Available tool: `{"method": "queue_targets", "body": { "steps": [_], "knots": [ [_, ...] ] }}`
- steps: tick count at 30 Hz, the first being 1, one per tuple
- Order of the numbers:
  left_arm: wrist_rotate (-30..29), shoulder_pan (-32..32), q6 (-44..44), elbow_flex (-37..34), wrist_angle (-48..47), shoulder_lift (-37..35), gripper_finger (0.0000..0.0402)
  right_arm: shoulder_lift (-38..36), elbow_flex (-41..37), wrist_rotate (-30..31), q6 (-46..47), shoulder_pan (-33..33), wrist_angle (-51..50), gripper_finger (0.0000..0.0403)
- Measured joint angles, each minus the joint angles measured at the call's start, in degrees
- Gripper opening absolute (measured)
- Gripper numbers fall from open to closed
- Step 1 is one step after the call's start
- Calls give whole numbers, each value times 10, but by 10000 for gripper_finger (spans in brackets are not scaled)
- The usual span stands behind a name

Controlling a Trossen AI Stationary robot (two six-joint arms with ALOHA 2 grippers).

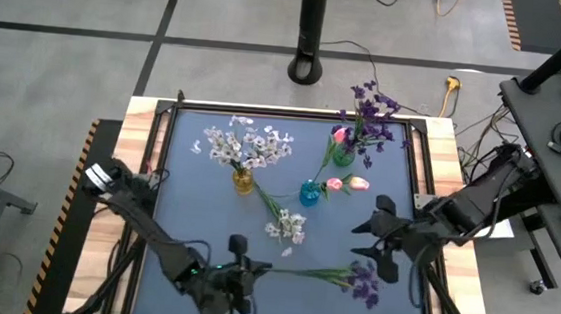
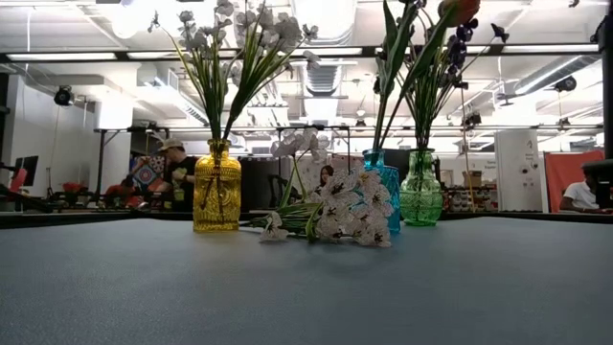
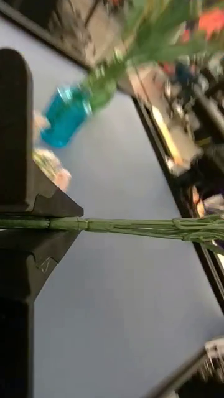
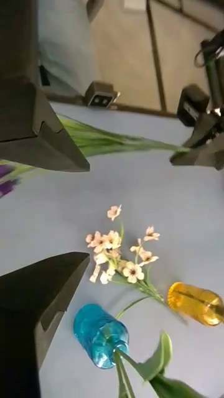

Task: Sort flowers into vase by color
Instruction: Put the violet flowers into the green flower vase

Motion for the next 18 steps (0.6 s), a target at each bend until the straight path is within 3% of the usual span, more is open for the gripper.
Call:
{"method": "queue_targets", "body": {
  "steps": [8, 18],
  "knots": [
    [-147, -62, -153, 0, -158, -51, 0, -33, 0, 2, 33, 37, 1, 215],
    [-278, -138, -122, 13, -164, -68, 0, -22, -2, 19, 45, 101, -11, 215]
  ]
}}
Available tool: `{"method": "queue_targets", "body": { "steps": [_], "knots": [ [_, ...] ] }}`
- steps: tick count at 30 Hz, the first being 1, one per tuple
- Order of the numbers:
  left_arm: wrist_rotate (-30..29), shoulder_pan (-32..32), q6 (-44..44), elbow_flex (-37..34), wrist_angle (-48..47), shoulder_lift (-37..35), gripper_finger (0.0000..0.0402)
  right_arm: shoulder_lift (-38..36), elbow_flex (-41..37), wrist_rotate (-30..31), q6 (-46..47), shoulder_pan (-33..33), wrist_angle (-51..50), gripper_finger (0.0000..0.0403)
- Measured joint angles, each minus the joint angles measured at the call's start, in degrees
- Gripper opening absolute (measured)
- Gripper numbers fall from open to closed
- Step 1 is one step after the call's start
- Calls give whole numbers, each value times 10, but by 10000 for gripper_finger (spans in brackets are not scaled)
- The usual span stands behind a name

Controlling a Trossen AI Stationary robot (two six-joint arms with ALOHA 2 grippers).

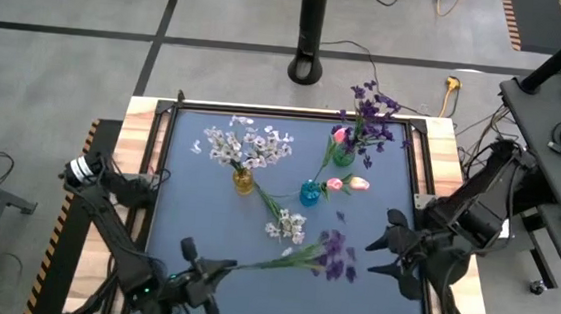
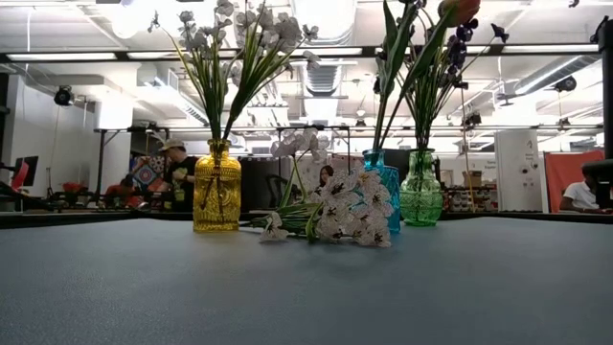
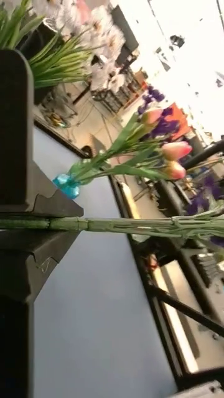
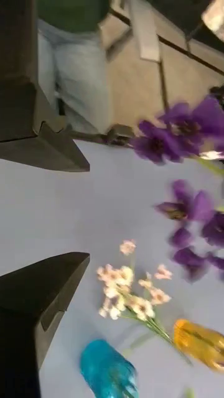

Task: Sort flowers into vase by color
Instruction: Put the violet flowers into the green flower vase

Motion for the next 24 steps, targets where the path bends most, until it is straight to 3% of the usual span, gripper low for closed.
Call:
{"method": "queue_targets", "body": {
  "steps": [4, 8, 12, 17, 22, 24],
  "knots": [
    [-35, -28, 4, 18, 1, -10, 0, -8, -1, -16, 36, 18, -36, 215],
    [-69, -24, 10, 45, 2, -13, 0, -3, -37, 91, 24, 39, -7, 214],
    [-59, 3, 14, 70, 2, -10, 0, 18, -105, 151, -41, 40, 129, 216],
    [37, 67, 45, 82, 27, -8, 0, 65, -195, 228, -196, 27, 450, 217],
    [108, 118, 112, 81, 122, -8, 0, 163, -276, 232, -434, 5, 972, 217],
    [144, 127, 140, 81, 152, -8, 0, 211, -296, 232, -492, -2, 1132, 217]
  ]
}}
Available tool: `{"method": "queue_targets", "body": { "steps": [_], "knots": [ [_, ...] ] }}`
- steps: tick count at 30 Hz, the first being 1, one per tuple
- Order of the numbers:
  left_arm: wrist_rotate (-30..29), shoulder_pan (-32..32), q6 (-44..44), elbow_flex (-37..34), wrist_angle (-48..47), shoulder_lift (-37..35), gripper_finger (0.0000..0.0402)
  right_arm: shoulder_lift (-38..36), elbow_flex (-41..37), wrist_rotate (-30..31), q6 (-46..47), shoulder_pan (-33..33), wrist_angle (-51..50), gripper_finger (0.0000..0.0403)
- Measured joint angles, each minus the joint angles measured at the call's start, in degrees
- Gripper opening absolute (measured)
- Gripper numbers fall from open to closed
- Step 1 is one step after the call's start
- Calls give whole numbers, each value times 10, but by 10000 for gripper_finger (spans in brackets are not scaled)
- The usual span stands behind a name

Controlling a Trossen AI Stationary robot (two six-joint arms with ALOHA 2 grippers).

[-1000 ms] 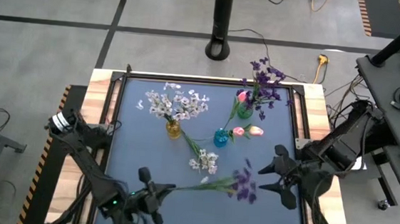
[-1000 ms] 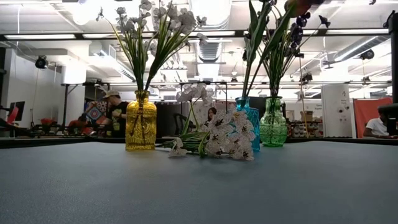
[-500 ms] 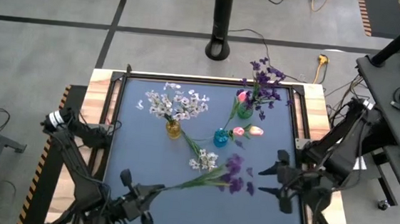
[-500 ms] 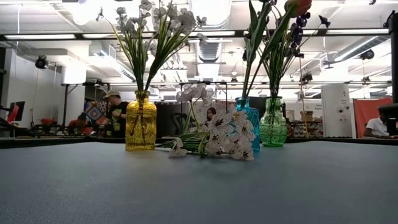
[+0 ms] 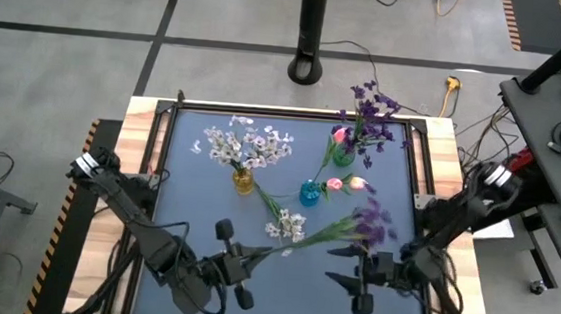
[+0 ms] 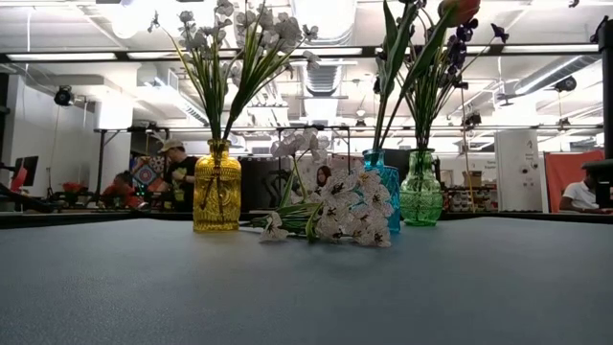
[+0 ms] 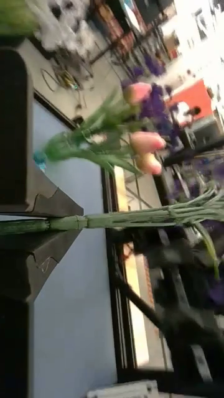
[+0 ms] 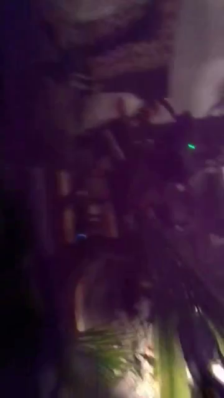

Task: Sort flowers into vase by color
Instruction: Put the violet flowers into the green flower vase

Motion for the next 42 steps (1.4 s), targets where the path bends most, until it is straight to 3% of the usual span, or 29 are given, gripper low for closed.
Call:
{"method": "queue_targets", "body": {
  "steps": [5, 8, 14, 20, 30, 35, 42],
  "knots": [
    [10, 8, 53, 0, 72, 0, 0, 114, -5, -13, -86, -19, 243, 217],
    [11, 14, 58, 0, 96, 3, 0, 156, 29, -53, -98, -42, 237, 217],
    [31, 15, 61, -1, 100, 24, 0, 202, 98, -52, -160, -56, 241, 217],
    [49, 13, 89, -1, 119, 41, 0, 208, 135, -25, -218, -55, 243, 217],
    [57, 13, 103, -1, 126, 55, 0, 198, 143, -102, -220, -56, 241, 209],
    [57, 13, 103, -1, 126, 58, 0, 195, 143, -101, -219, -56, 242, 169],
    [57, 14, 102, -1, 126, 58, 11, 193, 143, -80, -232, -55, 242, 71]
  ]
}}
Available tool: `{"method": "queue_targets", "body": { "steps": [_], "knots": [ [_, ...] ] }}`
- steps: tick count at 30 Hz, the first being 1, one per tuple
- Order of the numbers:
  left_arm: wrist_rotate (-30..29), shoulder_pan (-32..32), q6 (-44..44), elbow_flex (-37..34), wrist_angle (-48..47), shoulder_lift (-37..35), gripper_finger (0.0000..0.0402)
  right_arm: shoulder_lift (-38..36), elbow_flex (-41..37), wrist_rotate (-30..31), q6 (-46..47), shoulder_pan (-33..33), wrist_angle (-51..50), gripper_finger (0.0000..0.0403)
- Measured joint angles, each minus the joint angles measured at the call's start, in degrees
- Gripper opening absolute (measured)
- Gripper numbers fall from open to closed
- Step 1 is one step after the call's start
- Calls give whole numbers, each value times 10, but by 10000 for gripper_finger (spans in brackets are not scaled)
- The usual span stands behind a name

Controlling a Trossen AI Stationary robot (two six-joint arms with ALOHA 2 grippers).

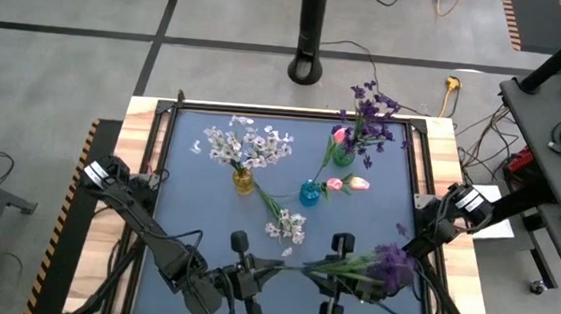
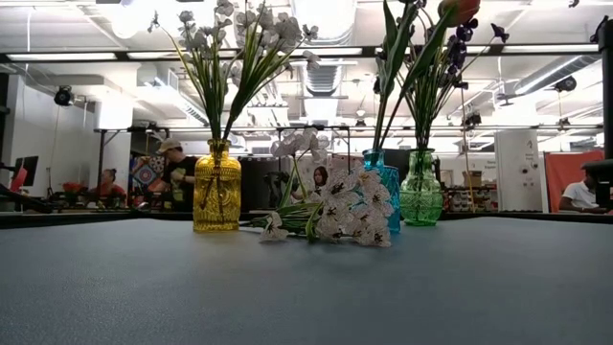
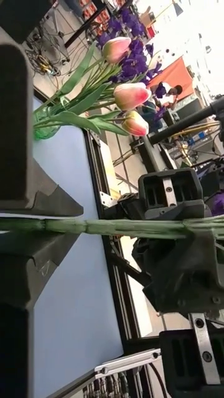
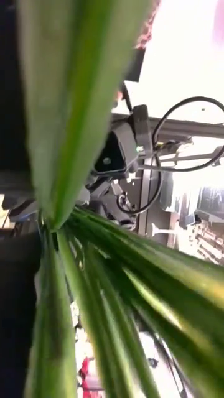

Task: Sort flowers into vase by color
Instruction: Put the violet flowers into the green flower vase

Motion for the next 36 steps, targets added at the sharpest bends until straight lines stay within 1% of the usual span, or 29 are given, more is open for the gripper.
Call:
{"method": "queue_targets", "body": {
  "steps": [4, 6, 8, 11, 13, 14, 16, 18, 19, 20, 21, 22, 23, 24, 25, 26, 27, 28, 29, 31, 32, 34, 35, 36],
  "knots": [
    [-1, 0, -7, 0, 0, 0, 45, 0, 0, 8, -11, 3, -11, 29],
    [-1, 0, -9, 0, -1, 0, 70, -2, 0, 13, -15, 7, -22, 17],
    [-1, -2, -10, 0, -5, 0, 97, -6, 0, 34, -18, 12, -32, 14],
    [-2, -5, -11, 0, -9, 0, 138, -20, 0, 97, -34, 23, -51, 18],
    [-2, -6, -11, 0, -10, 0, 161, -38, 0, 159, -47, 33, -87, 19],
    [-2, -6, -11, 1, -13, 0, 170, -51, 2, 200, -47, 39, -118, 19],
    [-11, -6, -9, 4, -17, 0, 185, -81, 18, 290, -37, 55, -210, 19],
    [-29, -6, -5, 10, -21, -1, 194, -110, 42, 383, 13, 74, -348, 19],
    [-43, -6, -4, 14, -23, -1, 197, -122, 58, 420, 52, 83, -428, 19],
    [-54, -6, 0, 18, -26, -1, 199, -134, 75, 445, 96, 92, -512, 19],
    [-64, -5, 4, 22, -28, -1, 200, -144, 92, 458, 145, 101, -599, 19],
    [-74, -5, 10, 26, -30, -1, 201, -153, 112, 456, 200, 109, -679, 19],
    [-77, -4, 18, 30, -31, -1, 201, -162, 133, 441, 261, 114, -759, 18],
    [-77, -3, 27, 35, -35, -2, 201, -169, 155, 410, 324, 117, -841, 17],
    [-77, -3, 36, 40, -38, -2, 201, -178, 177, 356, 389, 116, -923, 15],
    [-77, -2, 48, 45, -41, -2, 201, -185, 200, 288, 454, 109, -995, 14],
    [-77, -2, 59, 52, -43, -2, 201, -189, 222, 217, 505, 95, -1059, 14],
    [-77, -1, 69, 58, -46, -2, 201, -189, 241, 157, 537, 79, -1110, 14],
    [-77, -1, 78, 65, -54, -2, 201, -187, 257, 114, 554, 65, -1144, 15],
    [-81, -1, 94, 81, -77, -2, 201, -184, 285, 50, 563, 45, -1203, 17],
    [-89, -1, 99, 90, -96, -3, 201, -183, 303, 16, 565, 38, -1233, 18],
    [-111, -1, 98, 108, -137, -3, 201, -187, 350, -74, 590, 22, -1310, 17],
    [-123, -2, 93, 116, -161, -4, 201, -189, 375, -104, 616, 16, -1367, 17],
    [-126, -2, 82, 125, -186, -4, 201, -192, 400, -112, 649, 10, -1435, 17]
  ]
}}
